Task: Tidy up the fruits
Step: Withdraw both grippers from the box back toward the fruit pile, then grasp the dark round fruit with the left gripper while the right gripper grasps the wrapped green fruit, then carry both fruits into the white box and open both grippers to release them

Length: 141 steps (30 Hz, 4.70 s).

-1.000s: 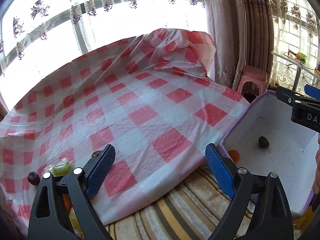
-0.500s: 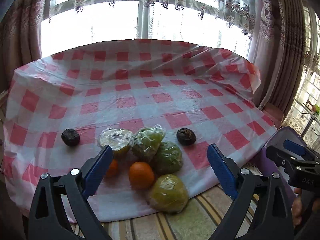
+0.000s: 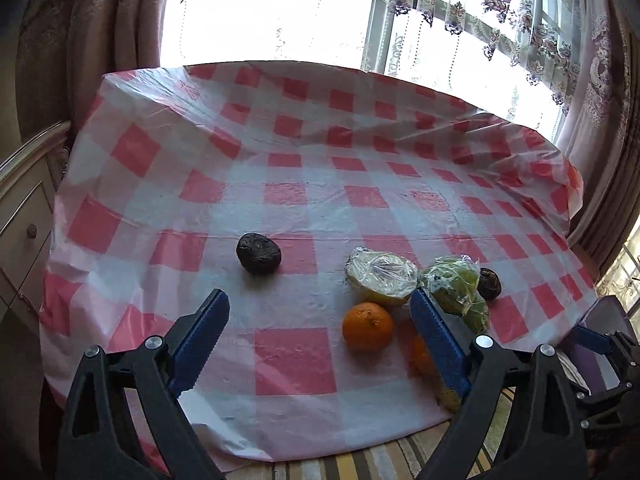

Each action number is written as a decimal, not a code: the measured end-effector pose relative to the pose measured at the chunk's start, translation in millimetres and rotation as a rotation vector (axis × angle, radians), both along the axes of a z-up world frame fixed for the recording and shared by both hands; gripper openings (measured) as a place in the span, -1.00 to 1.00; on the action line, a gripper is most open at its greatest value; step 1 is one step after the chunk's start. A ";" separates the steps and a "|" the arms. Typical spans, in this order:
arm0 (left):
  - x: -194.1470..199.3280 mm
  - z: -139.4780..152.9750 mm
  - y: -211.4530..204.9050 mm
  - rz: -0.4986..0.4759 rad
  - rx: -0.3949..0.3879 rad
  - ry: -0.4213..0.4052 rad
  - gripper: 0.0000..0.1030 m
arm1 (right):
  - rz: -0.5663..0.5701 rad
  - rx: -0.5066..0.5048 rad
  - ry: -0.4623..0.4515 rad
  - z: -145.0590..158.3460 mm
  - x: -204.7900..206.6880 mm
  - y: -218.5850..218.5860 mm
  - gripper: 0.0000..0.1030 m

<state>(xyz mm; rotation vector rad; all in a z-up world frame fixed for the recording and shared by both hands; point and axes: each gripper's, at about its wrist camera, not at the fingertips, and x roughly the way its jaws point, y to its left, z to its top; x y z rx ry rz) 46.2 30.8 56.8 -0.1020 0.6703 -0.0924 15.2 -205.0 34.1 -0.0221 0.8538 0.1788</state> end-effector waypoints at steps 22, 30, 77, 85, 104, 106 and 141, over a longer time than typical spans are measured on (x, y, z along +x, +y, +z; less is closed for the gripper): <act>89.1 -38.5 23.7 0.118 0.175 0.152 0.36 | 0.073 -0.033 0.077 -18.9 26.2 48.6 0.95; 99.1 -47.2 15.0 0.094 0.241 0.179 0.10 | 0.088 -0.044 0.085 -21.6 27.2 53.4 0.85; 23.3 -5.9 -2.5 0.074 0.142 0.040 -0.23 | 0.098 0.075 0.084 -16.8 17.1 39.7 0.16; 12.3 2.6 -23.6 0.026 0.146 0.024 -0.24 | 0.073 0.102 0.078 -9.9 12.8 26.3 0.16; -6.4 19.7 -77.3 -0.091 0.163 -0.013 -0.24 | -0.023 0.145 0.044 9.6 0.8 -26.4 0.16; -8.3 21.4 -83.1 -0.104 0.165 -0.015 -0.24 | -0.033 0.147 0.041 10.6 -1.4 -32.9 0.16; -47.9 2.4 -261.7 -0.538 0.250 0.020 -0.24 | -0.348 0.102 0.033 14.6 -55.7 -208.0 0.16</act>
